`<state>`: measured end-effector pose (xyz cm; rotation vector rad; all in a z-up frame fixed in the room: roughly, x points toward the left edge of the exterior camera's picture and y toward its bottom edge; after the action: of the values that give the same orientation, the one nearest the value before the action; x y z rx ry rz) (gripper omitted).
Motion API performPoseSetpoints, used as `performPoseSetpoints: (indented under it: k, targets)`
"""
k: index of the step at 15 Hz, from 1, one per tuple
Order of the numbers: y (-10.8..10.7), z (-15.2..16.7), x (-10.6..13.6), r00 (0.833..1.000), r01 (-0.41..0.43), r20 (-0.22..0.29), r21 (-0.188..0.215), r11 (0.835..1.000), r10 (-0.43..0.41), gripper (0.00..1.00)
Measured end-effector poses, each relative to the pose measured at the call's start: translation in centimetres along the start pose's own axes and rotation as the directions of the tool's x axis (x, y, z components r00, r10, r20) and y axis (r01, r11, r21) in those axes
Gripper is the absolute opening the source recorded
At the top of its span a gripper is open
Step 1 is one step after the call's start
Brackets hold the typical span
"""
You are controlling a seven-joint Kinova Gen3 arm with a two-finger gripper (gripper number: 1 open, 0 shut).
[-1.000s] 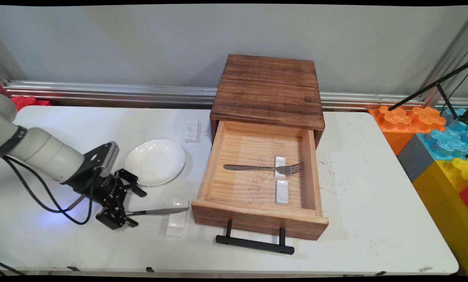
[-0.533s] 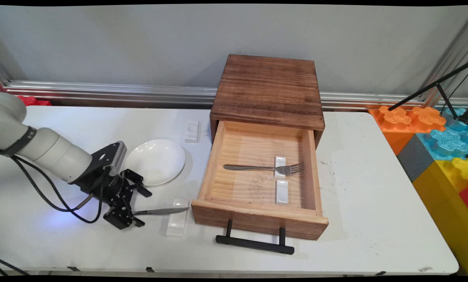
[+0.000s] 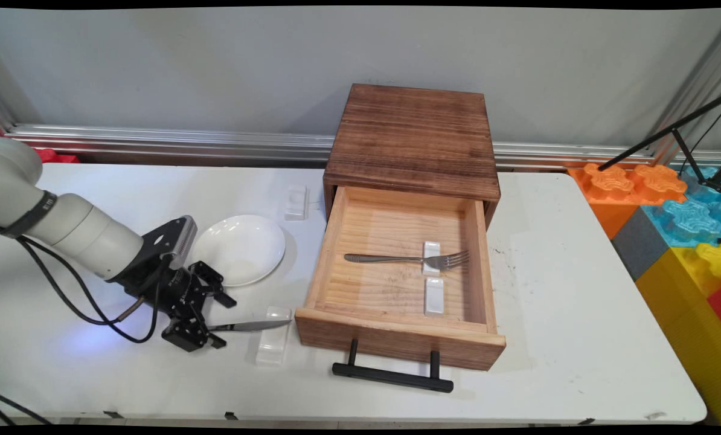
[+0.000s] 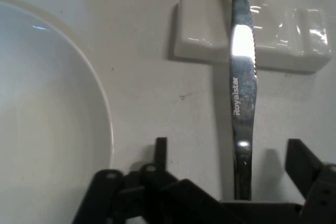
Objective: Pick up the knife from the right of the white plate, then place the picked object into the drawer
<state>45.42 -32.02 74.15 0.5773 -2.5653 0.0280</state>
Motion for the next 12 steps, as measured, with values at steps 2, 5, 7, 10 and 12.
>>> performPoseSetpoints:
  k: [2,5,7,10,12]
  targets:
    - [0.03,-0.10,0.09,1.000,-0.007,0.003,-0.004,1.000,0.007,0.00]
    - [0.06,-0.12,0.12,1.000,-0.014,0.010,-0.011,1.000,0.014,0.00]
    - [0.09,-0.17,0.14,1.000,-0.017,0.014,-0.016,1.000,0.018,0.00]
    - [0.22,-0.31,0.18,1.000,-0.020,0.018,-0.021,1.000,0.020,0.00]
    - [0.33,-0.44,0.30,1.000,-0.023,0.018,-0.025,0.999,0.023,0.00]
